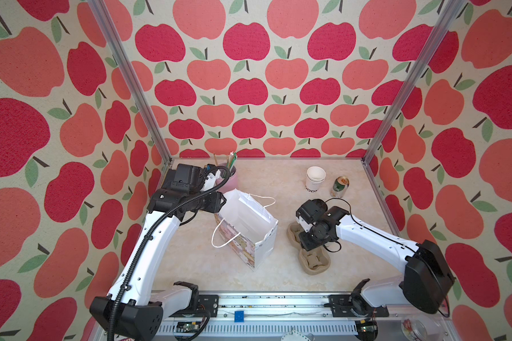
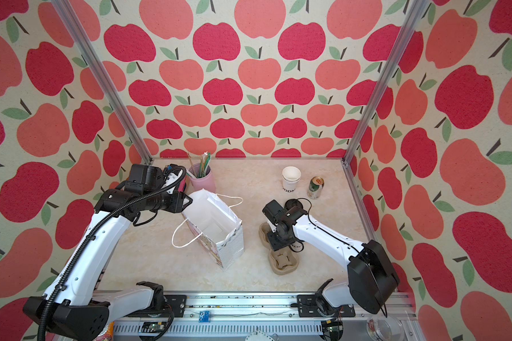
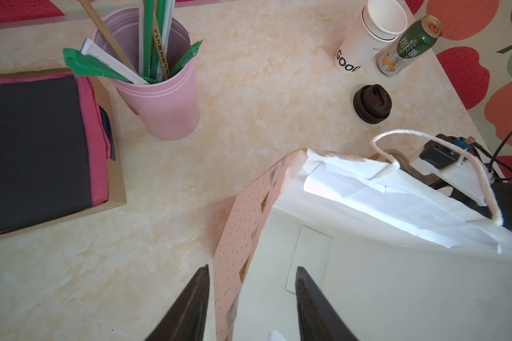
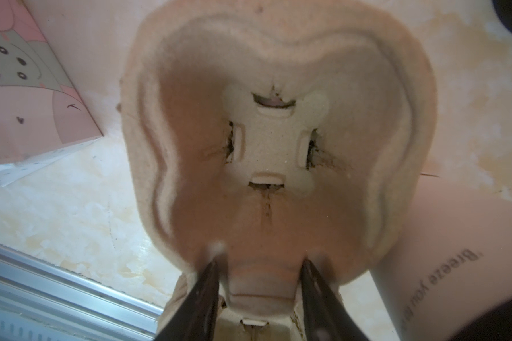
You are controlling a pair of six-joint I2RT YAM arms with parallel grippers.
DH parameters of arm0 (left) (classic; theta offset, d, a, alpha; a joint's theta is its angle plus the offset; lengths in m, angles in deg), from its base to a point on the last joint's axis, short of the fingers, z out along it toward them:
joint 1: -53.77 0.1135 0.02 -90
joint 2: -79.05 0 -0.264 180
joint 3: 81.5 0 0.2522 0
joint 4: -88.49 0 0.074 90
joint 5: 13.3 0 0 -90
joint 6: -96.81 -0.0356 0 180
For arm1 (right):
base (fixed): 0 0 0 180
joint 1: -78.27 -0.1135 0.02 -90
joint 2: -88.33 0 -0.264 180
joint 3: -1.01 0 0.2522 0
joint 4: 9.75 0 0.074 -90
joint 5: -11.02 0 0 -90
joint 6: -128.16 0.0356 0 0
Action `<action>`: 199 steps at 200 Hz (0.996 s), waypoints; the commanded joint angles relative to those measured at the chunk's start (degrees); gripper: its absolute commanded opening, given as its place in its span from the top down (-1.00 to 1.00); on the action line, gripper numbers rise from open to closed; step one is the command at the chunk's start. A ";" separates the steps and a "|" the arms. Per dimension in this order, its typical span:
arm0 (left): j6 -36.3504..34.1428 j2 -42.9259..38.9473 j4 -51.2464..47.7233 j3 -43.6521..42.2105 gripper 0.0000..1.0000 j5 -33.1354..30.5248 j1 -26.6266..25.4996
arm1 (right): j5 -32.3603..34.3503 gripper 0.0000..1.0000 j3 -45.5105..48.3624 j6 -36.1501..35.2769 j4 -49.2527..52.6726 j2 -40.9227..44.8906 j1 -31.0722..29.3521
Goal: Pack the takeout coffee
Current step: 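Grasp the cup carrier's rim with the right gripper while left holds the bag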
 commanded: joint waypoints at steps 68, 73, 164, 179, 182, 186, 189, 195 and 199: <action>0.85 -1.27 0.56 -0.06 0.00 0.15 -0.21 | -0.86 0.35 0.78 -0.60 1.75 1.52 0.24; 0.90 -1.34 0.57 -0.06 0.00 0.15 -0.21 | -0.71 0.35 0.61 -0.60 1.93 1.82 0.24; 1.63 -1.64 0.53 0.29 0.00 0.68 -0.27 | 0.34 0.28 -1.04 -0.36 3.83 6.79 0.24; 1.73 -1.44 0.66 0.28 0.00 0.90 -0.29 | -0.21 0.24 -0.67 -0.38 3.38 6.29 0.24; 1.80 -1.35 0.67 0.22 0.00 0.94 -0.26 | -0.22 0.24 -0.57 -0.34 3.29 6.13 0.24; 1.82 -1.39 0.76 0.17 0.00 1.01 -0.28 | -0.34 0.24 -0.53 -0.27 3.16 5.77 0.24; 1.82 -1.34 0.75 0.20 0.00 1.03 -0.29 | -0.46 0.24 -0.45 -0.30 3.05 5.49 0.24; 1.90 -1.26 0.85 0.20 0.00 1.12 -0.22 | -0.71 0.24 -0.25 -0.33 2.82 4.90 0.24; 1.91 -1.18 0.94 0.20 0.00 1.12 -0.21 | -0.97 0.24 -0.20 -0.33 2.70 4.58 0.24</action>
